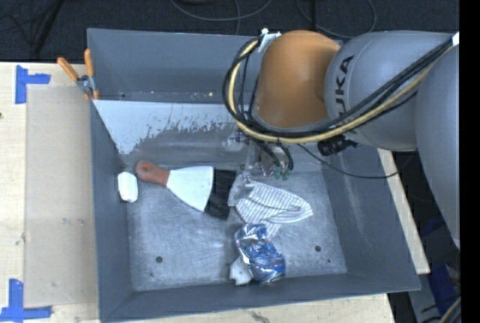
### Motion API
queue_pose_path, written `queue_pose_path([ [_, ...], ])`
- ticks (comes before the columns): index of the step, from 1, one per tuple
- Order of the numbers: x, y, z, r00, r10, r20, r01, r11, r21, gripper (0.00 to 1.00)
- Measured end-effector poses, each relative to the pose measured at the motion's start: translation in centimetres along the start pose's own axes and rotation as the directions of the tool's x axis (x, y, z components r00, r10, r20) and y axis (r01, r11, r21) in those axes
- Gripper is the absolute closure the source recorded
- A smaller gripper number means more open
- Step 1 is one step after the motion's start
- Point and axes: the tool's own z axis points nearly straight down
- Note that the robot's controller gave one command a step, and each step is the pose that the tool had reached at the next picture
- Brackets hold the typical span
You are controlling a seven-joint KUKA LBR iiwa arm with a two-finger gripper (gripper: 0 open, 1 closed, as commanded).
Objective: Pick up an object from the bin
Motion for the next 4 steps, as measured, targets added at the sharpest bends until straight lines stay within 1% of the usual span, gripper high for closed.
queue_pose_path([
  [1,0.0,0.0,0.0,1.0,0.0,0.0,0.0,1.0,0.0,0.0],
  [2,-0.8,1.1,7.8,0.999,-0.041,0.017,0.041,0.999,-0.001,1.0],
  [3,-0.8,1.1,7.8,0.999,-0.041,0.017,0.041,0.999,-0.001,1.0],
  [4,-0.1,1.2,-5.8,1.0,-0.018,0.002,0.018,1.0,0.001,1.0],
])
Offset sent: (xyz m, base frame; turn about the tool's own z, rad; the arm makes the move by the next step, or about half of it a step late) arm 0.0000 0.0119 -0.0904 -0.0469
